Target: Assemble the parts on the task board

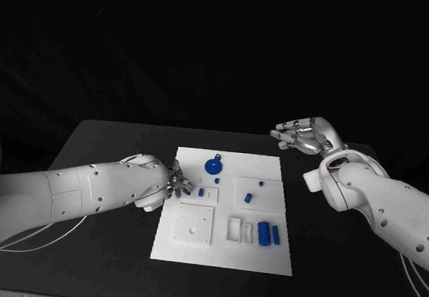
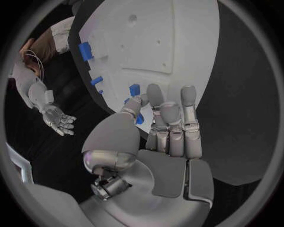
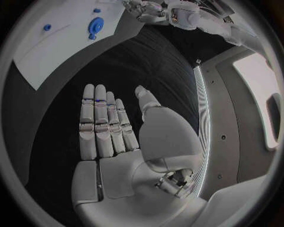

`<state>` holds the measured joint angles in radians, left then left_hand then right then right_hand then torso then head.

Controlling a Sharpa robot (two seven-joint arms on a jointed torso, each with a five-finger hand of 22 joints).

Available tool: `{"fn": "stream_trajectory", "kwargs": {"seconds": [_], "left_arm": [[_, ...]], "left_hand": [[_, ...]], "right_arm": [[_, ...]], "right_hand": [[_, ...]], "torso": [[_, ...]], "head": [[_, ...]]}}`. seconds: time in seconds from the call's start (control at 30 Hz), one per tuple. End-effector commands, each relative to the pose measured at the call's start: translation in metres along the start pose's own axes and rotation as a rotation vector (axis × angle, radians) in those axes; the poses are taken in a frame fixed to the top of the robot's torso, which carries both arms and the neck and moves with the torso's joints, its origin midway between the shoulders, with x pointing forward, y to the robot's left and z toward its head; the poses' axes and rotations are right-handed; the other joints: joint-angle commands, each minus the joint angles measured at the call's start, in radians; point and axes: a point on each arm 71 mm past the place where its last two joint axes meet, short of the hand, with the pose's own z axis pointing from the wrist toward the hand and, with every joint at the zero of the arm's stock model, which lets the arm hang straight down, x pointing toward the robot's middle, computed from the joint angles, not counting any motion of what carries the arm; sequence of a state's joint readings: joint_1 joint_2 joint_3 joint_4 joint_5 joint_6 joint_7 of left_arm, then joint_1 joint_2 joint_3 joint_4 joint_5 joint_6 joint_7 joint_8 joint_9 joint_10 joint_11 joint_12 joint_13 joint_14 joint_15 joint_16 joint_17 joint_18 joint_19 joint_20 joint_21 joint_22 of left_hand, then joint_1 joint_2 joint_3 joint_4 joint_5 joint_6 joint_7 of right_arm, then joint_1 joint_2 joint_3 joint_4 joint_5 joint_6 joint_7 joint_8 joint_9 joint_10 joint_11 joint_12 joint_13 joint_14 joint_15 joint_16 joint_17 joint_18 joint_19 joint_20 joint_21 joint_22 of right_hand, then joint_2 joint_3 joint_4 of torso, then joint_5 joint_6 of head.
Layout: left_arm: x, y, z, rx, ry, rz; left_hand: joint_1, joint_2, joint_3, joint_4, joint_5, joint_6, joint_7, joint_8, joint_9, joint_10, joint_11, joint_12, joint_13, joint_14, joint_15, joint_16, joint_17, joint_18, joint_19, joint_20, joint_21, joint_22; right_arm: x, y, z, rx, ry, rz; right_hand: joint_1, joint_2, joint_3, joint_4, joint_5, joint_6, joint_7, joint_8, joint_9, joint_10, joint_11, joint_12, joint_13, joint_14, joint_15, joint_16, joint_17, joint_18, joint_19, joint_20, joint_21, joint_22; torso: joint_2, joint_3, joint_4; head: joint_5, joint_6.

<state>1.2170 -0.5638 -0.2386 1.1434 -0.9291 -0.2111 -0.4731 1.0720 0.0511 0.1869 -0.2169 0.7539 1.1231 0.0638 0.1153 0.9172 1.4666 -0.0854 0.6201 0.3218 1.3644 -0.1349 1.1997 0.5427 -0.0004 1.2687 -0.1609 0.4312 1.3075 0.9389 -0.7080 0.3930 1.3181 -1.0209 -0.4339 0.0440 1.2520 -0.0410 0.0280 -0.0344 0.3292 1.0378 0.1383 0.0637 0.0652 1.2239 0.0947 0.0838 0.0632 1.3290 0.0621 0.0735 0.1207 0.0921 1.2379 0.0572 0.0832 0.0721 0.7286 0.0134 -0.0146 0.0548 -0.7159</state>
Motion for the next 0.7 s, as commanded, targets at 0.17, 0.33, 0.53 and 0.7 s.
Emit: {"fn": "stream_trajectory", "kwargs": {"seconds": [0.17,0.33,0.53,0.7], "left_arm": [[0.0042,-0.0002,0.0011,-0.007,0.031,0.024],[0.0054,-0.0018,0.0015,-0.008,0.038,0.029],[0.0061,-0.0033,0.0019,-0.007,0.041,0.034],[0.0065,-0.0041,0.0018,-0.003,0.044,0.043]], "left_hand": [[-0.001,0.011,0.044,-0.05,0.005,0.088,-0.079,0.004,-0.002,0.044,-0.005,0.002,0.002,0.0,-0.008,-0.005,0.004,0.011,0.003,0.0,0.006,0.019],[-0.004,0.011,0.041,-0.047,-0.002,0.093,-0.081,0.006,-0.003,0.045,-0.005,0.004,0.003,0.0,-0.007,-0.004,0.005,0.011,0.002,0.001,0.006,0.019],[-0.008,0.009,0.036,-0.041,-0.007,0.106,-0.086,0.011,-0.003,0.046,-0.006,0.011,0.006,0.004,-0.007,-0.002,0.007,0.011,0.005,0.002,0.006,0.018],[-0.009,0.001,0.03,-0.034,-0.009,0.123,-0.091,0.023,0.006,0.047,-0.003,0.032,0.008,0.012,-0.007,-0.002,0.011,0.012,0.009,0.003,0.005,0.018]], "right_arm": [[0.0005,0.0002,-0.0003,-0.009,0.013,-0.001],[0.0006,0.0002,-0.0003,-0.009,0.013,-0.001],[0.0005,0.0002,-0.0004,-0.008,0.013,-0.001],[0.0005,0.0002,-0.0004,-0.008,0.013,-0.001]], "right_hand": [[-0.008,-0.004,-0.001,-0.002,0.004,-0.004,0.0,-0.001,-0.001,-0.004,-0.003,-0.004,-0.001,-0.008,0.002,-0.003,-0.002,-0.003,-0.005,-0.001,-0.003,-0.001],[-0.008,-0.004,-0.001,-0.002,0.004,-0.004,0.0,-0.001,-0.001,-0.004,-0.003,-0.004,-0.001,-0.008,0.002,-0.003,-0.002,-0.003,-0.005,-0.001,-0.003,-0.001],[-0.008,-0.004,-0.001,-0.002,0.004,-0.004,0.0,-0.001,-0.001,-0.004,-0.003,-0.004,-0.001,-0.008,0.002,-0.003,-0.002,-0.003,-0.005,-0.001,-0.003,-0.001],[-0.008,-0.004,-0.001,-0.002,0.004,-0.004,0.0,-0.001,-0.001,-0.004,-0.003,-0.004,-0.001,-0.008,0.002,-0.003,-0.002,-0.003,-0.005,-0.001,-0.003,-0.001]], "torso": [[0.001,0.0005,-0.0006],[0.001,0.0008,-0.0012],[0.001,0.0011,-0.001],[0.0,0.001,-0.0016]], "head": [[0.001,0.0],[0.001,-0.001],[0.0,-0.003],[0.0,-0.004]]}}
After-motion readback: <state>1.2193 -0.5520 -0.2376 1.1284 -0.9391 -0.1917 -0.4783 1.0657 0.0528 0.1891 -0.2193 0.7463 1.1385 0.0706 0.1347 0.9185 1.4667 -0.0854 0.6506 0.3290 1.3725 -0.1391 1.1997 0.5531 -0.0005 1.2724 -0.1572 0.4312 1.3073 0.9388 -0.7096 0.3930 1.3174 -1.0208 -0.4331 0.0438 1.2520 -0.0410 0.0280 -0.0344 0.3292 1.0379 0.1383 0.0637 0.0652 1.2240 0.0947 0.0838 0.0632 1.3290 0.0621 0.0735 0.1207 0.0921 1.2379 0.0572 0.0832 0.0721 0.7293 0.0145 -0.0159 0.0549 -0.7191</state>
